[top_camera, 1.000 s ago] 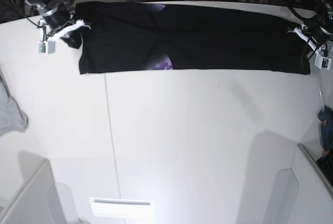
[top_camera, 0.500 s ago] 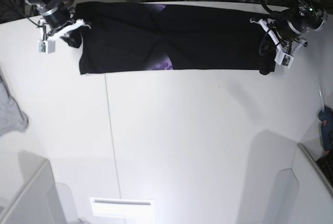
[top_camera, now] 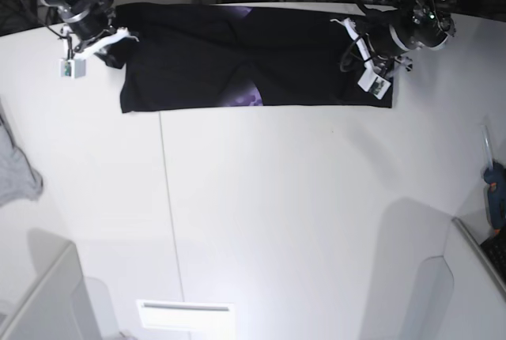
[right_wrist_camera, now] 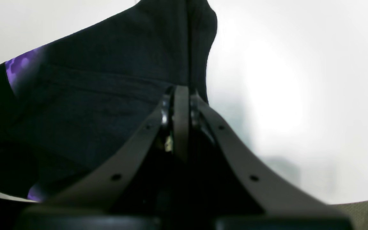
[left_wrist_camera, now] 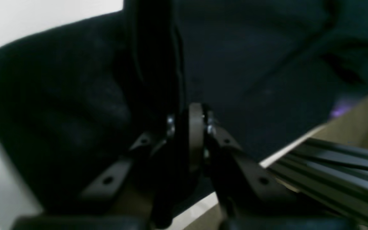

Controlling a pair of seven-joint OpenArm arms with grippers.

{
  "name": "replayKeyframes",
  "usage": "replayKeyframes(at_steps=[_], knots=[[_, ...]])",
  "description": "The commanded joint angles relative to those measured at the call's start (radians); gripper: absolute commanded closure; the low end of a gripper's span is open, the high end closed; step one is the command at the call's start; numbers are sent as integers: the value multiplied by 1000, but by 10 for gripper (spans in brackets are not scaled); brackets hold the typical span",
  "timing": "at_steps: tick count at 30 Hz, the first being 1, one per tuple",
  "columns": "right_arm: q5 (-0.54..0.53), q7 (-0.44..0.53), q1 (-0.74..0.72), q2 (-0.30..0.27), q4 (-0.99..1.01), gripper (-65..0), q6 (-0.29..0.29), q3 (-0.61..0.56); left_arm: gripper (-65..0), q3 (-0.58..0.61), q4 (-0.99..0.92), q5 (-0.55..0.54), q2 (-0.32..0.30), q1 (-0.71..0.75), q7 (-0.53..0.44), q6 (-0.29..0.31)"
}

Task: Fold the T-shirt properly
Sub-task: 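Fold the lifted strip end toward the right gripper with the left gripper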

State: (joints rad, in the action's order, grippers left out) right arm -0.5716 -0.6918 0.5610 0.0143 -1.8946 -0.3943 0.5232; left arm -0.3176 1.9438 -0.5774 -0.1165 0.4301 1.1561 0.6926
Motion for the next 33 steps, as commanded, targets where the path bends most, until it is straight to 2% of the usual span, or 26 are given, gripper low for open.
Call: replayKeyframes(at_steps=[1,11,16,33], knots=[[-14,21,-2,-7,-15,0,-9,4,0,15,16,-19,-4,0,-15,6],[-14,21,-3,-7,-15,0,-9,4,0,107,16,-20,34,-9,-15,-1],[-14,21,-3,-7,-15,0,-9,4,0,108,16,-20,64,-10,-15,-20],[-14,21,-3,-7,-15,0,-9,4,0,108,12,-20,80,-26,-15,-20]])
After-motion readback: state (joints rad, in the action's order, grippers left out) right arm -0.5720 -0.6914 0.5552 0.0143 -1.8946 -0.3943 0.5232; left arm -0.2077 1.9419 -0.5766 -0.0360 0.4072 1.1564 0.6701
